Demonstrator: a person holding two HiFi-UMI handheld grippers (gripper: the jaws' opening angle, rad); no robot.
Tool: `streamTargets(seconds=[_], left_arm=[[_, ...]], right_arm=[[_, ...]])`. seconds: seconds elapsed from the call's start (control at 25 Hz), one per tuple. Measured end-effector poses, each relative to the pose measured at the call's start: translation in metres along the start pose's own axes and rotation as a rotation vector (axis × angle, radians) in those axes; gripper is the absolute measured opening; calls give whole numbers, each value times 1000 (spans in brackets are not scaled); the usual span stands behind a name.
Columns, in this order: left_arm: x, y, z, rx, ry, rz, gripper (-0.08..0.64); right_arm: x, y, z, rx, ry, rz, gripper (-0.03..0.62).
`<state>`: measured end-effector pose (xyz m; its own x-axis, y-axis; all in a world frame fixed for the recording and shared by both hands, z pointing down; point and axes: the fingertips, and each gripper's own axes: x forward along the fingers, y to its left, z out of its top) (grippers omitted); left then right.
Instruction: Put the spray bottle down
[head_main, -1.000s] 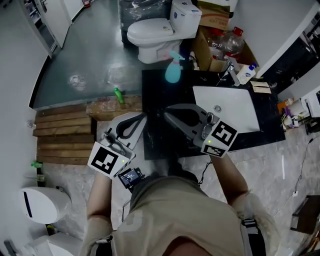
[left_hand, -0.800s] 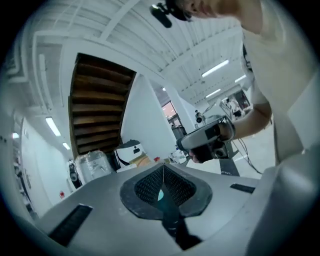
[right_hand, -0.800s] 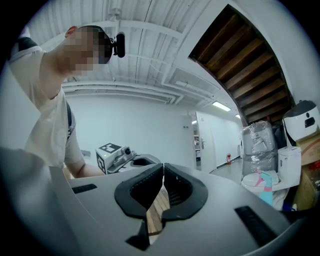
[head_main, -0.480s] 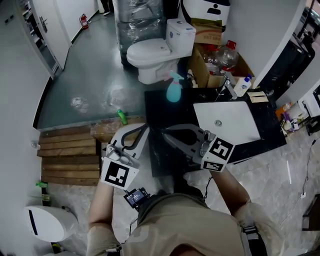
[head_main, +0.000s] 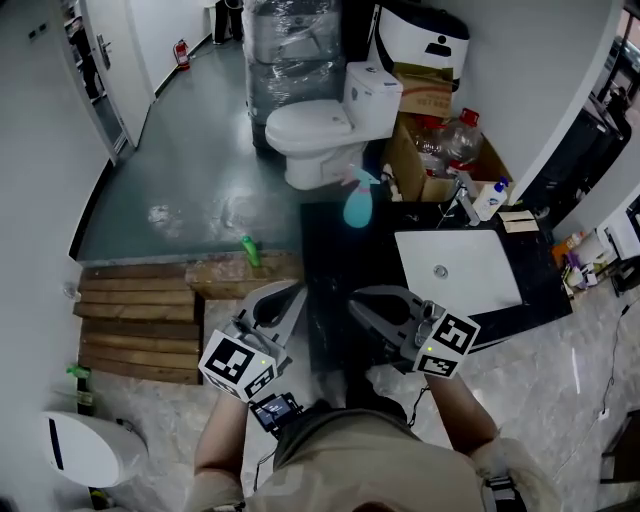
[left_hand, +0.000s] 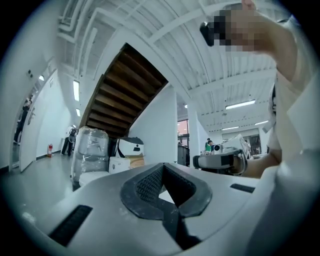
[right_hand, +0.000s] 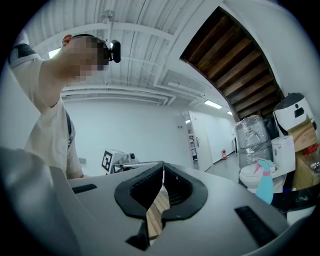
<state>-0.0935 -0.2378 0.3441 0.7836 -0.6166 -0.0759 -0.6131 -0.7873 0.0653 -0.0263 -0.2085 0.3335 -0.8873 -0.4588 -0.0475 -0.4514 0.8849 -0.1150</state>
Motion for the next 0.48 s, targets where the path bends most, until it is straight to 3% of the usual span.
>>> streamTargets(seconds=[0.24, 0.48], left_arm=[[-5, -13, -14, -66, 3, -17, 11], [-9, -16, -13, -65, 10, -16, 11]], right_arm=[[-8, 3, -9, 36, 7, -24, 25], [-9, 7, -9, 40, -4, -18, 25]])
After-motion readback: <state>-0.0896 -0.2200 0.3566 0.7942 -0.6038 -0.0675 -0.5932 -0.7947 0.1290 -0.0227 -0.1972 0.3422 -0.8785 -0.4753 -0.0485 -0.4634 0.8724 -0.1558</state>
